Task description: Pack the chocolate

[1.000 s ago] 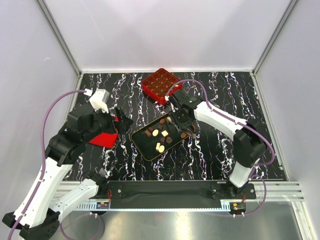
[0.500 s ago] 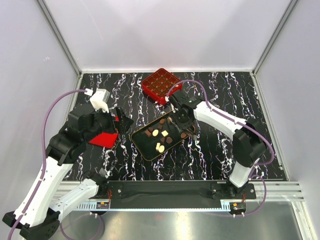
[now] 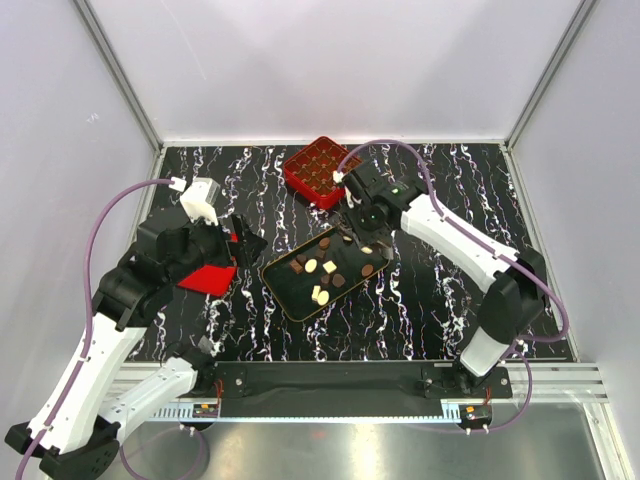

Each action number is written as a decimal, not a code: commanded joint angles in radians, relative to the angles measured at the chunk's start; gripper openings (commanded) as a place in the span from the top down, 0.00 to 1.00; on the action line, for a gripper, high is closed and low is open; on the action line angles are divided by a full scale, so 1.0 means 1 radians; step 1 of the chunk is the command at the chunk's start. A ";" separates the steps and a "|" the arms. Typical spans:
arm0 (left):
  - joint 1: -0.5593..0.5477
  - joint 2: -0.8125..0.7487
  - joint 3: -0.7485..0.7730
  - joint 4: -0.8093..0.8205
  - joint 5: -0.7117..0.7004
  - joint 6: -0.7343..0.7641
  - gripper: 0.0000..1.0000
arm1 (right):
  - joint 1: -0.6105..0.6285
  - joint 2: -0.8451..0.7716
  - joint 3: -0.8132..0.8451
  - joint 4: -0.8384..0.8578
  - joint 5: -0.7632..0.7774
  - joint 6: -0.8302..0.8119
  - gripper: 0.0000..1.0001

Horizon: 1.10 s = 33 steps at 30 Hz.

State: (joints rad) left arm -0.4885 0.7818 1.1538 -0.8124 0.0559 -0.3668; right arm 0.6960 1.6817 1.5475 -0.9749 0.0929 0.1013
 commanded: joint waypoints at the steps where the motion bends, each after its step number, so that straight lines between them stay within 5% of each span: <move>1: 0.007 0.002 -0.008 0.062 0.001 0.003 0.01 | 0.010 -0.024 0.123 -0.024 0.063 -0.011 0.57; 9: 0.007 0.005 -0.012 0.065 -0.008 0.008 0.01 | -0.018 0.151 0.402 -0.146 0.104 -0.045 0.55; 18: 0.007 -0.003 -0.012 0.059 -0.016 0.023 0.01 | -0.013 -0.007 0.025 -0.029 0.053 0.047 0.53; 33: 0.007 -0.012 -0.032 0.062 -0.008 0.005 0.01 | 0.019 -0.005 -0.101 0.096 0.073 0.083 0.46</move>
State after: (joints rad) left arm -0.4885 0.7841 1.1259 -0.7933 0.0513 -0.3634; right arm 0.7021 1.6825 1.4479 -0.9413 0.1635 0.1734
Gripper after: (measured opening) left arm 0.988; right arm 0.546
